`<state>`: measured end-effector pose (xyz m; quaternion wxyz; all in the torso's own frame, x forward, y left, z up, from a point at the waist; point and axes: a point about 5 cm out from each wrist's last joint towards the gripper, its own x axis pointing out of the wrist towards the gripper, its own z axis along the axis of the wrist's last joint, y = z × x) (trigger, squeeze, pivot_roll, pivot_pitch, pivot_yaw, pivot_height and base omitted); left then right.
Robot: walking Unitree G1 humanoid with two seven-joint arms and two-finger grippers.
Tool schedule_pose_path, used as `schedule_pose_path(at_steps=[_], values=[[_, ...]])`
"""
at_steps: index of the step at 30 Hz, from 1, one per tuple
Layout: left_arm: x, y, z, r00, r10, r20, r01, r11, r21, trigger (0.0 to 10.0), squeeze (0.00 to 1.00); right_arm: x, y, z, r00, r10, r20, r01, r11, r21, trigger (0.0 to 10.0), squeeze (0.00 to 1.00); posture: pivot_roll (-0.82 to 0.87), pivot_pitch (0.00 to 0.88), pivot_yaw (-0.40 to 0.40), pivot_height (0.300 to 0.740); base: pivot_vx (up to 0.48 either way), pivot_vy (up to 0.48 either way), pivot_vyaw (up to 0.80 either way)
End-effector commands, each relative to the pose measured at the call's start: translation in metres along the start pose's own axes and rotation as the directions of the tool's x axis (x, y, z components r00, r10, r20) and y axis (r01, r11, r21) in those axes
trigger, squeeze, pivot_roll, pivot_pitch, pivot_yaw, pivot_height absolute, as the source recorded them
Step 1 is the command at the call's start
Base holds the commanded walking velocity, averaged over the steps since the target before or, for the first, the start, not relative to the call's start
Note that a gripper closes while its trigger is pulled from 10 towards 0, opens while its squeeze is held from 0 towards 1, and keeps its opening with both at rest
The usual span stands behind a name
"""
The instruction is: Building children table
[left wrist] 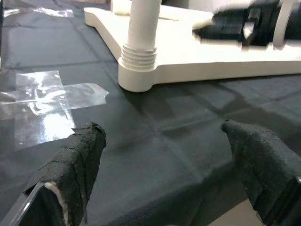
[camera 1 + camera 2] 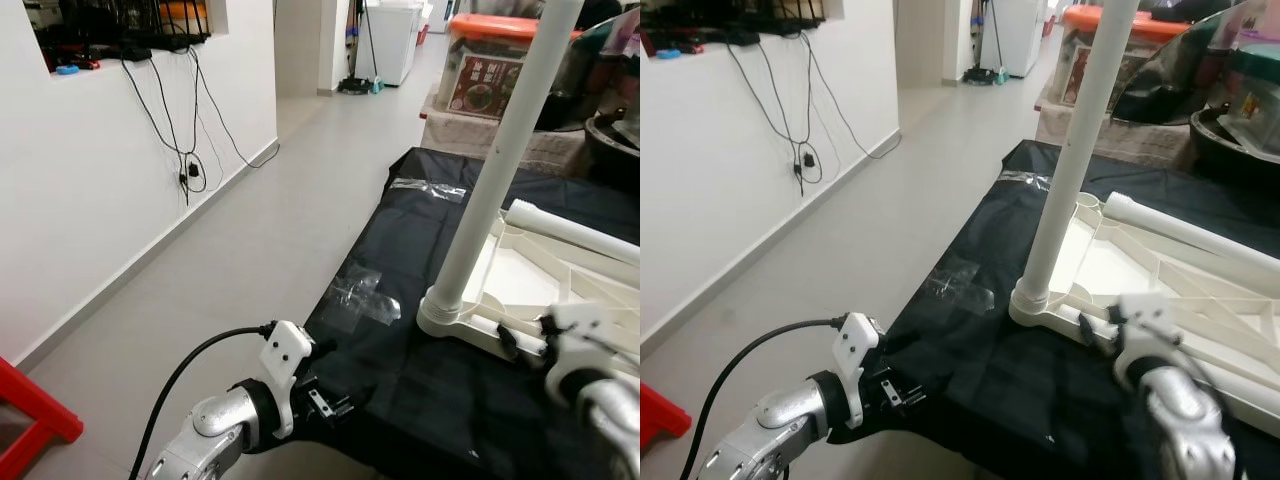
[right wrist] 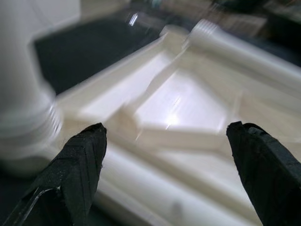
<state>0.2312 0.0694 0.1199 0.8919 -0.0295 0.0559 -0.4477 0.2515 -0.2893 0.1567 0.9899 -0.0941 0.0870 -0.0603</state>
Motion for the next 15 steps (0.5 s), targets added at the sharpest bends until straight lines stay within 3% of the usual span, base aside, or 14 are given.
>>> schedule_pose_path(at_steps=[1, 9, 15], values=[[0.000, -0.002, -0.001, 1.000, -0.001, -0.014, 0.001, 1.000, 0.024, 10.0, 0.00, 0.000, 0.001, 0.001, 1.000, 0.023, 0.021, -0.024, 0.999, 0.034, 10.0, 0.00, 0.14, 0.042, -0.046, 0.740, 0.000, 0.000, -0.78], [0.001, -0.002, -0.001, 1.000, -0.005, -0.021, 0.006, 0.999, 0.039, 10.0, 0.00, 0.002, 0.021, 0.006, 0.980, 0.188, 0.059, -0.191, 0.980, 0.058, 10.0, 0.00, 0.14, 0.042, -0.046, 0.740, 0.000, 0.000, -0.78], [0.001, -0.002, -0.002, 1.000, -0.003, -0.027, 0.004, 0.999, 0.042, 10.0, 0.00, 0.006, 0.023, 0.004, 0.966, 0.256, 0.040, -0.257, 0.966, 0.033, 10.0, 0.00, 0.14, 0.042, -0.046, 0.740, 0.000, 0.000, -0.78]])
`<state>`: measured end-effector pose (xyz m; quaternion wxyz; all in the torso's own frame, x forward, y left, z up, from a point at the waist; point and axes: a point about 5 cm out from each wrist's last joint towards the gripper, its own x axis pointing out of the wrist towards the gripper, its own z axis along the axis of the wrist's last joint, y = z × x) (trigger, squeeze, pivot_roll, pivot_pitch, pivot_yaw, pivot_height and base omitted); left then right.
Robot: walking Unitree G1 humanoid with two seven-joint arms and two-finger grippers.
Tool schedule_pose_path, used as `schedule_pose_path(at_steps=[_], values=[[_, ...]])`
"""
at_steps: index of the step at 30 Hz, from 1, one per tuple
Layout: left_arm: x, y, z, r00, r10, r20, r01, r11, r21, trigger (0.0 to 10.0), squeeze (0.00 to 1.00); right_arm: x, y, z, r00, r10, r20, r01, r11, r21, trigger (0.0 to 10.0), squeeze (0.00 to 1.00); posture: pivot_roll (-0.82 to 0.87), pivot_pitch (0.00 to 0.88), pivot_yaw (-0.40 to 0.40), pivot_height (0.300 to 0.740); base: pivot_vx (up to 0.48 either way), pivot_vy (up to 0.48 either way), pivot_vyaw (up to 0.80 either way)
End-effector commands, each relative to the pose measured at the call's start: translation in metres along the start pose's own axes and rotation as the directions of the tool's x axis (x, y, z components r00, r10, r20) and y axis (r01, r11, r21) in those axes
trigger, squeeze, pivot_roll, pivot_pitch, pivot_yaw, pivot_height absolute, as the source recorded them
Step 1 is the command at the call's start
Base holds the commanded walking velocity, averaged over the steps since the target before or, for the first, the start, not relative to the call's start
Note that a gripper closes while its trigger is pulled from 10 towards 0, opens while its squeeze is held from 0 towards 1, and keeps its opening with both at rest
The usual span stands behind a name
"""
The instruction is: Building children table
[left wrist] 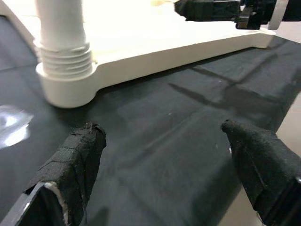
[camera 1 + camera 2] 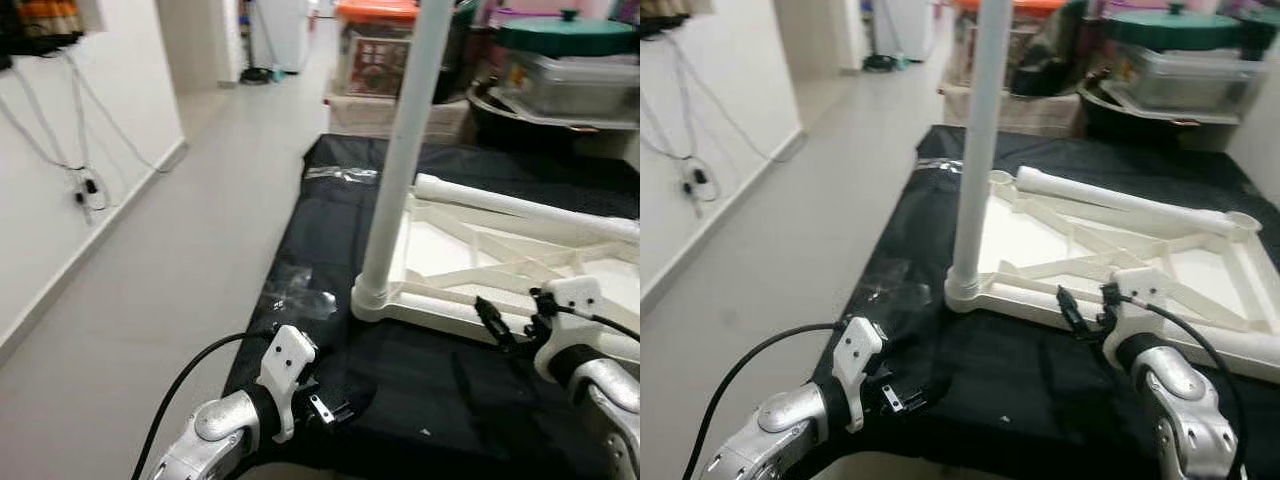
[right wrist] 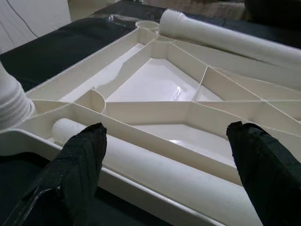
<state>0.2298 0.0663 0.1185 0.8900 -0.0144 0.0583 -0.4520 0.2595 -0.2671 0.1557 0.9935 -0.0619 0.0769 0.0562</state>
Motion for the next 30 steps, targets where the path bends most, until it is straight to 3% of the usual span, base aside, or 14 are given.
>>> schedule_pose_path(at_steps=[1, 9, 13, 14, 19, 30], values=[[0.000, 0.000, 0.000, 1.000, 0.005, -0.009, -0.004, 1.000, 0.017, 10.0, 0.00, 0.001, 0.000, -0.001, 1.000, 0.024, -0.004, -0.024, 1.000, -0.006, 10.0, 0.00, 0.14, 0.042, -0.046, 0.740, 0.000, 0.000, -0.78], [-0.002, -0.001, 0.000, 1.000, 0.005, -0.019, -0.005, 1.000, 0.003, 10.0, 0.00, 0.012, 0.005, 0.006, 0.978, 0.197, -0.065, -0.201, 0.977, -0.066, 10.0, 0.00, 0.14, 0.061, -0.047, 0.740, 0.000, 0.000, 0.00], [-0.004, -0.003, 0.002, 1.000, 0.004, -0.020, -0.004, 1.000, 0.000, 10.0, 0.00, 0.016, 0.006, 0.009, 0.886, 0.422, -0.193, -0.443, 0.893, -0.083, 10.0, 0.00, 0.15, 0.078, -0.052, 0.740, 0.000, 0.000, 0.00], [-0.004, -0.003, 0.002, 1.000, 0.004, -0.020, -0.004, 1.000, 0.000, 10.0, 0.00, 0.016, 0.006, 0.009, 0.886, 0.422, -0.193, -0.443, 0.893, -0.083, 10.0, 0.00, 0.15, 0.078, -0.052, 0.740, 0.000, 0.000, 0.00], [-0.008, -0.006, 0.004, 1.000, 0.000, -0.017, 0.000, 1.000, -0.010, 10.0, 0.00, 0.015, -0.003, 0.007, 0.791, 0.519, -0.325, -0.574, 0.813, -0.099, 10.0, 0.00, 0.15, 0.101, -0.054, 0.740, 0.000, 0.000, 0.00], [-0.013, -0.011, 0.008, 1.000, -0.001, -0.012, 0.001, 1.000, -0.018, 10.0, 0.00, 0.038, -0.010, 0.011, 0.813, 0.459, -0.359, -0.538, 0.828, -0.160, 10.0, 0.00, 0.16, 0.148, -0.067, 0.740, 0.000, 0.000, 0.00]])
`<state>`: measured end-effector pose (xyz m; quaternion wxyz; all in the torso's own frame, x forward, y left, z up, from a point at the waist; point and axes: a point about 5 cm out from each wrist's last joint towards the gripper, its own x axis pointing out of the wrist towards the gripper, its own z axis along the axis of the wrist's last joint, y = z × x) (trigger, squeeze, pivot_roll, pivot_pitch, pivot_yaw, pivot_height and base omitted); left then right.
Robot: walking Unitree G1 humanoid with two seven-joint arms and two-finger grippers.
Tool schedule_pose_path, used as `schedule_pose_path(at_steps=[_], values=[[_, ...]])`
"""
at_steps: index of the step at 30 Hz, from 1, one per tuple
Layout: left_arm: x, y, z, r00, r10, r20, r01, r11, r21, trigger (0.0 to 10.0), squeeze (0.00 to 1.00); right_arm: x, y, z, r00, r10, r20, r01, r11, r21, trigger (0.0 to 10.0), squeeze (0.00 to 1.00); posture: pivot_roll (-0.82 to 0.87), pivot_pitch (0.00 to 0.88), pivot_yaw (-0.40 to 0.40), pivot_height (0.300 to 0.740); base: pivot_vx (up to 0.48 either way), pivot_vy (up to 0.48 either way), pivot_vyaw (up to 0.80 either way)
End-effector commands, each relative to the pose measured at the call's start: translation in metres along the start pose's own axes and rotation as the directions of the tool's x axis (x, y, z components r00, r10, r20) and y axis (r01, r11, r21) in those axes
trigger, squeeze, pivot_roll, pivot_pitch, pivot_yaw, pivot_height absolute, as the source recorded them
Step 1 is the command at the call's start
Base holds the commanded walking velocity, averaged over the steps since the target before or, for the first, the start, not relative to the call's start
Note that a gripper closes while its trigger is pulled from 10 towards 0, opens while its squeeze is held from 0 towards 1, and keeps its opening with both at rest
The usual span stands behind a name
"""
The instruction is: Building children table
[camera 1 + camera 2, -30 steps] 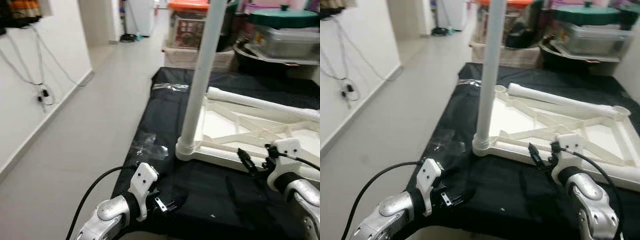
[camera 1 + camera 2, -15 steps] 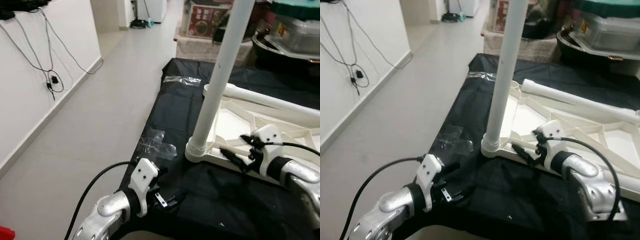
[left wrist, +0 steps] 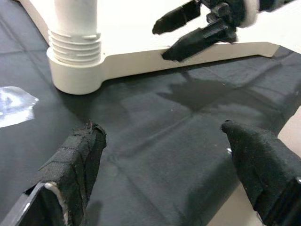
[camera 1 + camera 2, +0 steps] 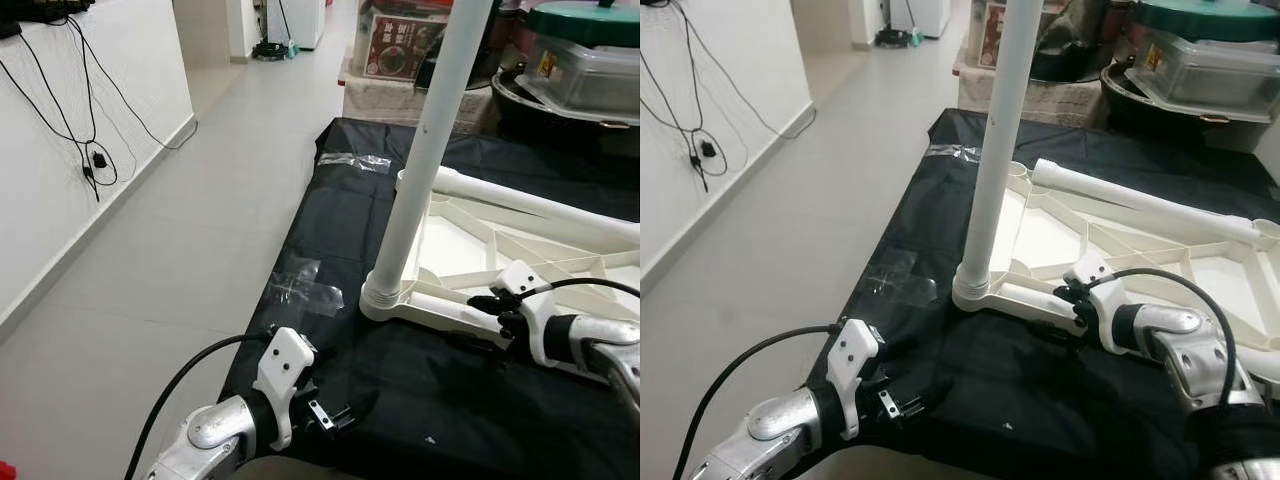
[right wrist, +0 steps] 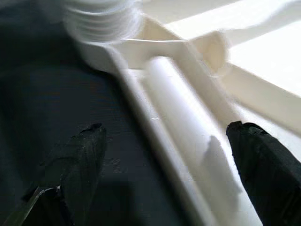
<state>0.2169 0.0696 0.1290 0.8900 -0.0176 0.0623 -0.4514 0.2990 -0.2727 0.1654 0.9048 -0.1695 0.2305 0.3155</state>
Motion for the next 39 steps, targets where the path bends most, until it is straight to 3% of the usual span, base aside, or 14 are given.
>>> schedule_pose_path(at_steps=[1, 11, 14, 18, 26, 32, 39], values=[[-0.003, -0.003, 0.000, 1.000, 0.000, -0.007, 0.000, 1.000, -0.011, 10.0, 0.00, 0.006, -0.001, 0.000, 1.000, 0.009, -0.010, -0.009, 1.000, -0.011, 10.0, 0.00, 0.16, 0.155, -0.068, 0.740, 0.000, 0.000, 0.00], [-0.005, -0.006, 0.003, 1.000, 0.004, -0.007, -0.004, 1.000, -0.028, 10.0, 0.00, 0.015, 0.000, 0.006, 0.995, 0.094, -0.012, -0.094, 0.995, -0.017, 10.0, 0.00, 0.16, 0.169, -0.072, 0.740, 0.000, 0.000, 0.00], [-0.006, -0.007, 0.004, 1.000, 0.006, -0.005, -0.007, 0.999, -0.040, 10.0, 0.00, 0.020, 0.005, 0.012, 0.985, 0.170, 0.014, -0.170, 0.985, -0.011, 10.0, 0.00, 0.16, 0.184, -0.078, 0.740, 0.000, 0.000, 0.00], [-0.006, -0.008, 0.004, 1.000, 0.009, -0.006, -0.009, 0.999, -0.047, 10.0, 0.00, 0.023, 0.005, 0.016, 0.981, 0.188, 0.042, -0.188, 0.982, -0.015, 10.0, 0.00, 0.15, 0.178, -0.080, 0.740, 0.000, 0.000, 0.00], [-0.008, -0.009, 0.002, 1.000, 0.006, -0.014, -0.007, 0.999, -0.051, 10.0, 0.00, 0.022, 0.004, 0.027, 0.976, 0.188, 0.111, -0.186, 0.982, -0.030, 10.0, 0.00, 0.16, 0.151, -0.076, 0.740, 0.000, 0.000, 0.00], [-0.007, -0.009, 0.002, 1.000, 0.004, -0.017, -0.004, 0.999, -0.050, 10.0, 0.00, 0.019, 0.015, 0.021, 0.957, 0.277, 0.084, -0.274, 0.960, -0.052, 10.0, 0.00, 0.16, 0.149, -0.077, 0.740, 0.000, 0.000, 0.00], [-0.007, -0.009, 0.002, 1.000, 0.001, -0.020, -0.002, 0.999, -0.051, 10.0, 0.00, 0.018, 0.017, 0.018, 0.948, 0.308, 0.080, -0.305, 0.951, -0.048, 10.0, 0.00, 0.16, 0.148, -0.077, 0.740, 0.000, 0.000, 0.00]])
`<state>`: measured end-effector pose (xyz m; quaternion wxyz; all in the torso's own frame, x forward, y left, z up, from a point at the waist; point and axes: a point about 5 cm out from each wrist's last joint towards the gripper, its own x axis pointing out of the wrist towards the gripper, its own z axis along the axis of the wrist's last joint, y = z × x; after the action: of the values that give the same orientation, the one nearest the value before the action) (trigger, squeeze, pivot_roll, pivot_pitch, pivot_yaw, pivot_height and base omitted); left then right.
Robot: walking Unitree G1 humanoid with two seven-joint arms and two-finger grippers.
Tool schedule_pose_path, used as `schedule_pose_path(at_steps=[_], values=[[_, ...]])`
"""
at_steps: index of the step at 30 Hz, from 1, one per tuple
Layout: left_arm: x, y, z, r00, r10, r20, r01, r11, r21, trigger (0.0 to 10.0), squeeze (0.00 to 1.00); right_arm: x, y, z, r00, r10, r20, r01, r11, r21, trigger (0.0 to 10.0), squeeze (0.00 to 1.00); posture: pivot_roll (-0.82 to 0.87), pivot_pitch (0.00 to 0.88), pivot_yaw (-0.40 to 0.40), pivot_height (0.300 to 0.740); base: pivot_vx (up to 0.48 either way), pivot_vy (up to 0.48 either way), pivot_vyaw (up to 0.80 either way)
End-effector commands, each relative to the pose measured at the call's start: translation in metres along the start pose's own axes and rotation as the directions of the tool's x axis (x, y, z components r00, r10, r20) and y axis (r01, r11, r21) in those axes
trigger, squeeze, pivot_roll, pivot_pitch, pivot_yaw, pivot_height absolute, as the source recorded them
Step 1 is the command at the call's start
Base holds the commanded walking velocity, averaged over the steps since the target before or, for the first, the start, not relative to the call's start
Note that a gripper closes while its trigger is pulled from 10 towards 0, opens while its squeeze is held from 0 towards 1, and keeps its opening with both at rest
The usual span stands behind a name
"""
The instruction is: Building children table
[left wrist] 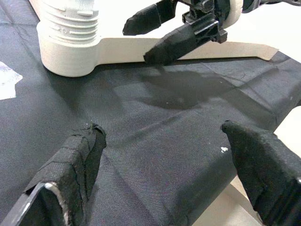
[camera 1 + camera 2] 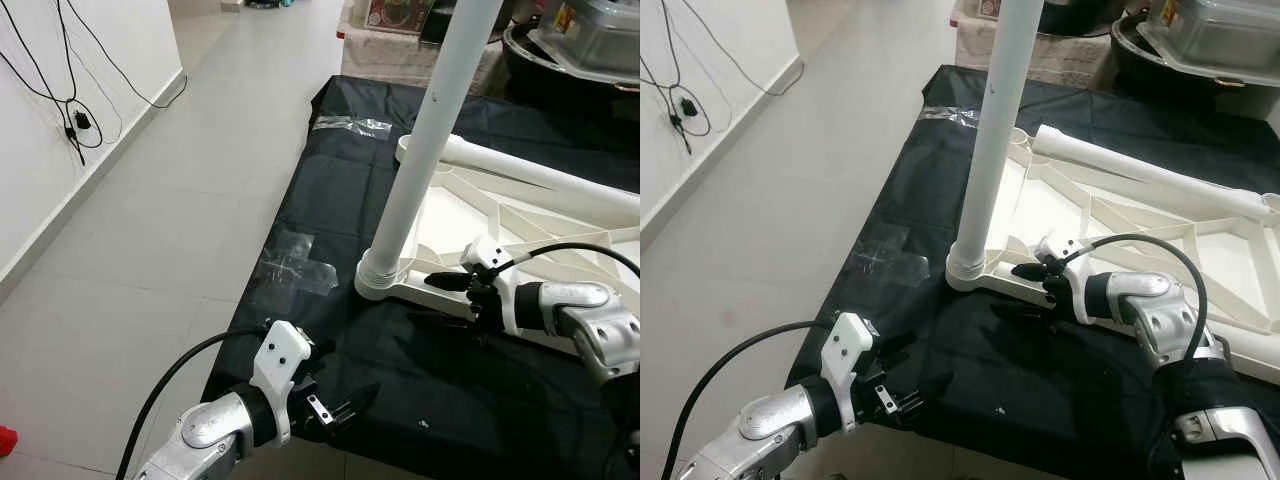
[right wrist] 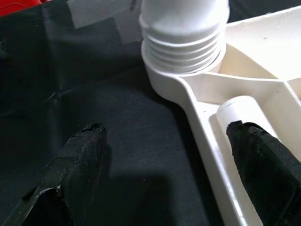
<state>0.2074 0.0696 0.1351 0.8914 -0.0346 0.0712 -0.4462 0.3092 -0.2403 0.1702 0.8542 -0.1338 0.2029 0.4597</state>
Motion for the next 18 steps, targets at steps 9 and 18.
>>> schedule_pose_path(at_steps=[9, 18], values=[[-0.001, -0.002, -0.002, 1.000, -0.007, -0.018, 0.007, 1.000, -0.009, 10.0, 0.00, -0.001, -0.002, -0.017, 0.989, -0.046, -0.140, 0.043, 0.999, -0.029, 9.2, 0.00, 0.16, 0.149, -0.076, 0.740, 0.000, 0.000, 0.00], [0.000, -0.001, 0.000, 1.000, -0.002, -0.013, 0.002, 1.000, -0.004, 10.0, 0.00, 0.006, -0.002, -0.012, 0.988, -0.045, -0.151, 0.037, 0.998, -0.053, 0.0, 0.00, 0.16, 0.147, -0.078, 0.740, 0.000, 0.000, 0.00]])
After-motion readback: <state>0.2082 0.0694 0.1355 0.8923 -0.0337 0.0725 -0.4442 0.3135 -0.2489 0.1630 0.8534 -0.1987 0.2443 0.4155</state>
